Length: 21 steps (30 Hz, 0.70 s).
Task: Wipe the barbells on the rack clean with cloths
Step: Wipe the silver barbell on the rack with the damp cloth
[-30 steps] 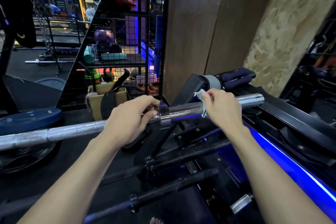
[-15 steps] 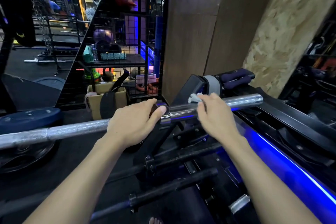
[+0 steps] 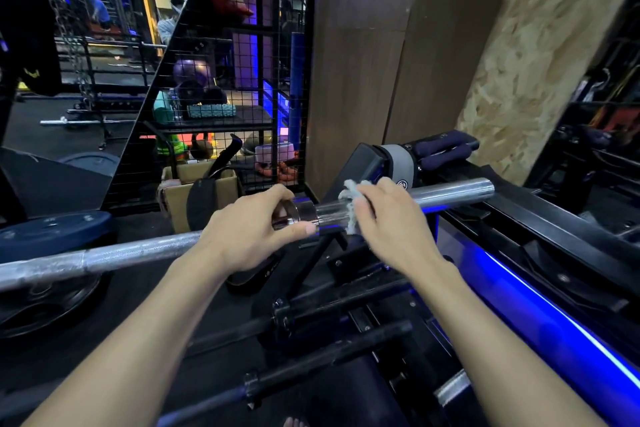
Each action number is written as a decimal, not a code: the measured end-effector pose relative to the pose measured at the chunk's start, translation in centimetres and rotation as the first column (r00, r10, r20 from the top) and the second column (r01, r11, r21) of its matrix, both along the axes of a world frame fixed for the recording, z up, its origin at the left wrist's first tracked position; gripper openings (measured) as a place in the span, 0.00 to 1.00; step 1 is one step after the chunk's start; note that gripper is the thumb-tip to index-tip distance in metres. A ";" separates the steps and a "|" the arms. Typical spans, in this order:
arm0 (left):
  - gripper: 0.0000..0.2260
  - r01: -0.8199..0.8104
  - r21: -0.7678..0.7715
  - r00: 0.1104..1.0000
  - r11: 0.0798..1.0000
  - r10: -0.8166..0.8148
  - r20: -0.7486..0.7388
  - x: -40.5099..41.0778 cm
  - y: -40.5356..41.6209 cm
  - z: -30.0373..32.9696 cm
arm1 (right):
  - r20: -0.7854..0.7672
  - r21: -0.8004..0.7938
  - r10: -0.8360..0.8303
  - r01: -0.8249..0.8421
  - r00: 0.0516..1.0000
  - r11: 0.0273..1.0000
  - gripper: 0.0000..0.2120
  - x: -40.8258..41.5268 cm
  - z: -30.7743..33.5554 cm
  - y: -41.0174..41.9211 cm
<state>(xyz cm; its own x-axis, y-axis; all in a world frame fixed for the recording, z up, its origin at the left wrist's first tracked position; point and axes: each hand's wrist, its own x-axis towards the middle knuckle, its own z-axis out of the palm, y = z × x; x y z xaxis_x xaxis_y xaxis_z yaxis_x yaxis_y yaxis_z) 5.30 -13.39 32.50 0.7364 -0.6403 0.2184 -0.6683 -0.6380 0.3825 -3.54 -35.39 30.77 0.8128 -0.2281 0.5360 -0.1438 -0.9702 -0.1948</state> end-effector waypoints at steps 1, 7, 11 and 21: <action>0.29 0.007 -0.012 1.000 1.000 -0.007 0.018 -0.1 0.0 -0.1 | 0.004 0.011 0.065 -0.065 0.998 0.998 0.15 0.1 0.1 1.0; 0.26 0.012 -0.077 0.998 0.997 -0.007 0.068 0.0 0.1 -0.8 | -0.011 -0.122 0.186 -0.185 0.983 0.975 0.22 0.6 0.0 3.5; 0.27 0.010 -0.091 0.997 0.996 -0.003 0.081 -0.3 0.2 -1.0 | 0.053 -0.080 -0.129 0.133 0.990 0.988 0.21 0.4 -0.5 -1.3; 0.29 -0.054 -0.018 0.996 0.998 0.055 0.072 0.3 -0.1 -1.2 | 0.140 -0.068 0.040 -0.030 0.989 0.997 0.19 -0.8 -1.9 3.0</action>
